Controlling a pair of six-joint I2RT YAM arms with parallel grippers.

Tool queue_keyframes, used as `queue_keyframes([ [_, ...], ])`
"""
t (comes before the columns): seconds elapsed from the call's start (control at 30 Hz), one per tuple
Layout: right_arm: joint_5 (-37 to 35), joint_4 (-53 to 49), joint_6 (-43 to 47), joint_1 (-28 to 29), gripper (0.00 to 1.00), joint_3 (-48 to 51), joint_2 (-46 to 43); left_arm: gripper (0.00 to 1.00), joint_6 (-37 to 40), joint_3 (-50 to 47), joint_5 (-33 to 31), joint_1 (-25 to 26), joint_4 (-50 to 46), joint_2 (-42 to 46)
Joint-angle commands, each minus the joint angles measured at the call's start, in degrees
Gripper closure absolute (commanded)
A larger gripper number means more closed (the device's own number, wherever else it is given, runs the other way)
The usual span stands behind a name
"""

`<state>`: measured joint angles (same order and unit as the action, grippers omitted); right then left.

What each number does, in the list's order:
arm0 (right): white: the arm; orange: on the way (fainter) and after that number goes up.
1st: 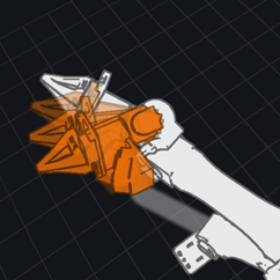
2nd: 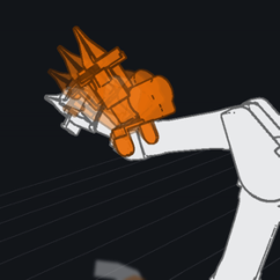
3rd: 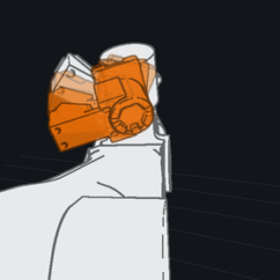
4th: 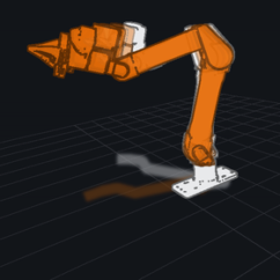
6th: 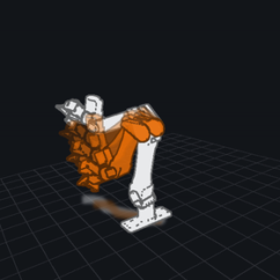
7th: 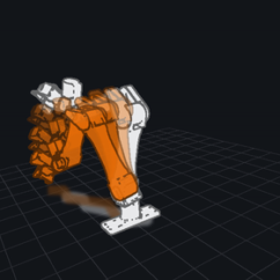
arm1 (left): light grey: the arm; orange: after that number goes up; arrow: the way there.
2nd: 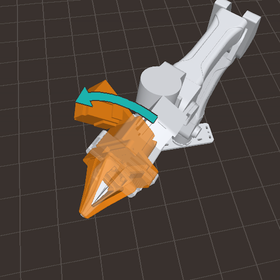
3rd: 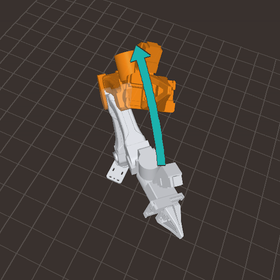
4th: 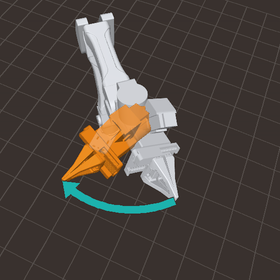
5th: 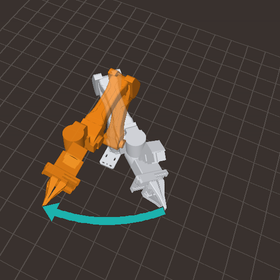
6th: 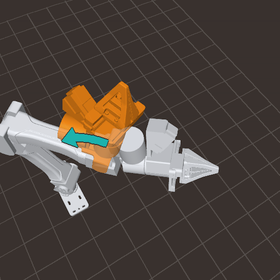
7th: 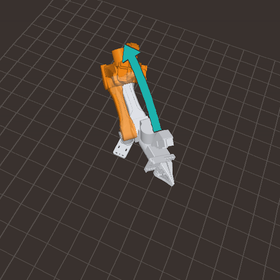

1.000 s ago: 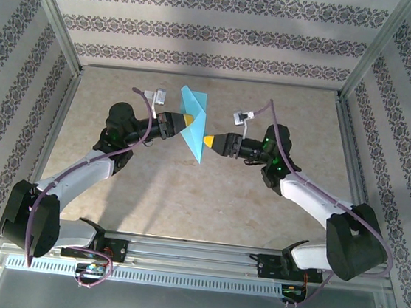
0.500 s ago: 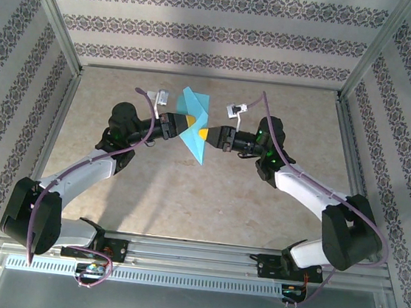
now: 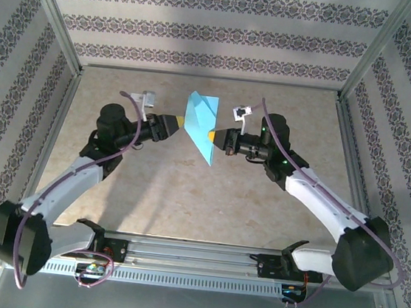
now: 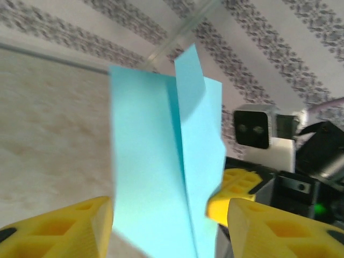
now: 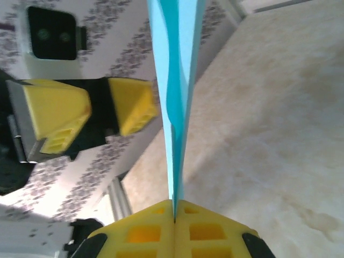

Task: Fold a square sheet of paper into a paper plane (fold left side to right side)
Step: Turn over the paper at the center of the table.

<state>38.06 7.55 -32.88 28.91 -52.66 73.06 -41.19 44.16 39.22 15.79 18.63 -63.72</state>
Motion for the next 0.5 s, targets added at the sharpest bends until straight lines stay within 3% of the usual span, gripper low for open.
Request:
queue_keyframes([
  [0.0, -18.12, -20.39, 13.41, 3.88, 1.0, -5.35, -1.97, 0.36, 9.06, -0.51, -9.84, -1.28, -14.5, 6.1],
  [0.13, -42.32, -37.39, 18.6, 11.33, 1.0, -13.08, 1.43, 0.31, 14.92, 0.51, -22.76, -1.4, -26.72, 12.37],
  [0.3, -65.34, -49.41, 17.54, 18.6, 1.0, -20.51, 10.01, 0.26, 17.16, 0.52, -36.73, -1.46, -35.11, 18.61],
  [0.47, -77.09, -57.56, 15.29, 21.88, 1.0, -27.02, 21.09, 0.22, 15.18, 0.52, -50.57, -1.54, -42.52, 22.69],
])
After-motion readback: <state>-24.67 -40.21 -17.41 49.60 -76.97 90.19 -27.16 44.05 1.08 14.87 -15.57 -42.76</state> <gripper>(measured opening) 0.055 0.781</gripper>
